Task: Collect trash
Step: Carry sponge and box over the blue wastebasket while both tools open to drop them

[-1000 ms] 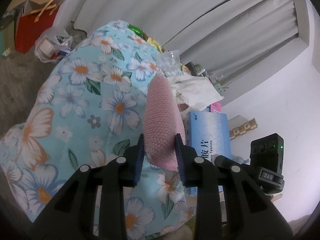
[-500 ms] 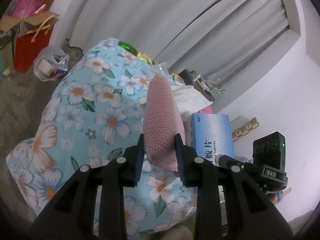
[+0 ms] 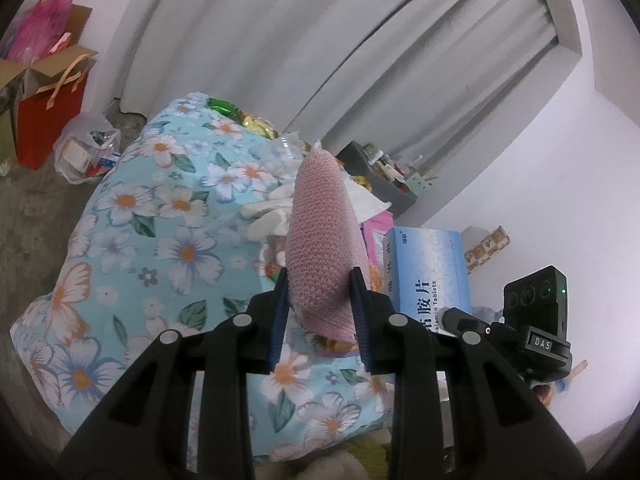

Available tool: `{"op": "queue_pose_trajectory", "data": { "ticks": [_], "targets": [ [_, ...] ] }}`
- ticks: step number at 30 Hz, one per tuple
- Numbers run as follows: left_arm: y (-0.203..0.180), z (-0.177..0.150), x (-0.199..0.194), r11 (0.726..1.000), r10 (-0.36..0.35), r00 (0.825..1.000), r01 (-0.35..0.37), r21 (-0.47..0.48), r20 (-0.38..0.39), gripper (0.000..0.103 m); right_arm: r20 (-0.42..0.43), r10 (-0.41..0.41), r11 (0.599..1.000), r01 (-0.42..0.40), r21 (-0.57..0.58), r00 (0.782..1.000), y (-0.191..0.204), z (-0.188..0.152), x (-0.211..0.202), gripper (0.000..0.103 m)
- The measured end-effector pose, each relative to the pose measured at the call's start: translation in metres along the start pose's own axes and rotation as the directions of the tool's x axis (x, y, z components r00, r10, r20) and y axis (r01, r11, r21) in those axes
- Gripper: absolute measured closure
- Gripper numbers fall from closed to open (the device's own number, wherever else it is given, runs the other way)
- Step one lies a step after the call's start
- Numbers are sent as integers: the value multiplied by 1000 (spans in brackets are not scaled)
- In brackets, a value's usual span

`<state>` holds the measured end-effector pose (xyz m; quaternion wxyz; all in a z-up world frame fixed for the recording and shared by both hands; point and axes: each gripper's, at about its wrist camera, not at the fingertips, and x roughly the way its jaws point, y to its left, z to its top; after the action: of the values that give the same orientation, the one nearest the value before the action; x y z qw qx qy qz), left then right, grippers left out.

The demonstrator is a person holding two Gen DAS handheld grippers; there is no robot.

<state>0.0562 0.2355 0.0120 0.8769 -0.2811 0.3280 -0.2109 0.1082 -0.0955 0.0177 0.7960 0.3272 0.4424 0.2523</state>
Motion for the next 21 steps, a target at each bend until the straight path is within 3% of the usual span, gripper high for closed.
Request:
{"op": "queue_pose_trajectory", "data": {
  "ticks": [8, 13, 17, 21],
  "targets": [
    [-43, 3, 25, 994, -36, 998, 41, 99, -57, 76, 106, -4, 999, -1, 52, 994, -28, -9, -60, 72],
    [-93, 7, 62, 971, -94, 986, 122, 206, -140, 76, 237, -53, 993, 27, 113, 970, -60, -18, -119, 72],
    [-143, 4, 105, 933, -148, 960, 215, 287, -239, 76, 355, -139, 979, 75, 190, 925, -80, -30, -171, 72],
    [-208, -9, 165, 883, -180, 906, 321, 343, -384, 76, 457, -275, 941, 139, 309, 846, -112, -52, -230, 72]
  ]
}}
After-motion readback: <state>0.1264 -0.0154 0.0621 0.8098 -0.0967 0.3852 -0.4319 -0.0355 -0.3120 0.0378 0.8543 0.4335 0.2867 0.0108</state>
